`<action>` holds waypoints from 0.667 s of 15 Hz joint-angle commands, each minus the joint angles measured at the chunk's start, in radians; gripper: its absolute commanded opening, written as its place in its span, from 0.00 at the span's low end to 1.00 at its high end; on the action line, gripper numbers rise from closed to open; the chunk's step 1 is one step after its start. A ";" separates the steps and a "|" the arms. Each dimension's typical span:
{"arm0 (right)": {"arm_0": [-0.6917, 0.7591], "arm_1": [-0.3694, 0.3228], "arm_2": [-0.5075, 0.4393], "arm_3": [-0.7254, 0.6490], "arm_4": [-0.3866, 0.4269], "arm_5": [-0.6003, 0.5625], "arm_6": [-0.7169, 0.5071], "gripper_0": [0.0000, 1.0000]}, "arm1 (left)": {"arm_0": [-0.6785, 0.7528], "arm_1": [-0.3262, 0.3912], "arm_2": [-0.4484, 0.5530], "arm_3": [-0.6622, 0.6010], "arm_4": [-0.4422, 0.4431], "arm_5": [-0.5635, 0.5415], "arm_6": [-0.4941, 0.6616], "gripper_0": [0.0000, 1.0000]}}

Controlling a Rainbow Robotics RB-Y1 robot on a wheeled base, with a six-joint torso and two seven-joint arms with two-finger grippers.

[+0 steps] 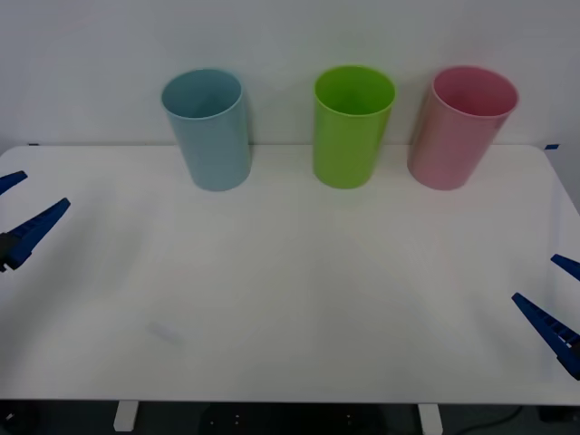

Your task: Grasp the object on the table and drop it into the matching bin: aluminum can to the light blue bin, PET bottle to the pink bin.

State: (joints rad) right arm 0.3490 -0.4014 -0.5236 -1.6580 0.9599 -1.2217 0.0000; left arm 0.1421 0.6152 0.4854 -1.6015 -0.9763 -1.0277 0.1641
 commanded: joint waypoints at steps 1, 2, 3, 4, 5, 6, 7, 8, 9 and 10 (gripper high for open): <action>0.000 0.000 0.000 0.000 0.000 0.000 0.000 1.00 | 0.071 0.000 0.024 -0.014 0.007 -0.040 -0.057 1.00; 0.000 0.000 0.000 0.000 0.000 0.000 0.000 1.00 | 0.096 0.000 0.024 -0.014 0.024 -0.045 -0.084 1.00; 0.000 0.000 0.000 0.000 0.000 0.000 0.000 1.00 | 0.117 0.000 0.024 -0.015 0.037 -0.049 -0.106 1.00; 0.000 0.000 0.000 0.000 0.000 0.000 0.000 1.00 | 0.133 0.000 0.024 -0.014 0.047 -0.052 -0.126 1.00; 0.000 0.000 0.000 0.000 0.000 0.000 0.000 1.00 | 0.157 0.000 0.030 -0.015 0.064 -0.058 -0.130 1.00; 0.000 0.000 0.000 0.000 0.000 0.000 0.000 1.00 | 0.177 0.000 0.035 -0.023 0.070 -0.063 -0.135 1.00; 0.000 0.000 0.000 0.000 0.000 0.000 0.000 1.00 | 0.197 0.000 0.038 -0.029 0.076 -0.066 -0.140 1.00; 0.000 0.000 0.000 0.000 0.000 0.000 0.000 1.00 | 0.211 0.000 0.036 -0.032 0.083 -0.069 -0.143 1.00; 0.000 0.000 0.000 0.000 0.000 0.000 0.000 1.00 | 0.226 0.000 0.036 -0.037 0.088 -0.072 -0.147 1.00; 0.000 0.000 0.000 0.000 0.000 0.000 0.000 1.00 | 0.234 -0.002 0.036 -0.038 0.093 -0.074 -0.150 1.00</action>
State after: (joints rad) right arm 0.3490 -0.4014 -0.5236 -1.6580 0.9599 -1.2217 0.0000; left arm 0.3692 0.6148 0.5217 -1.6382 -0.8874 -1.1000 0.0164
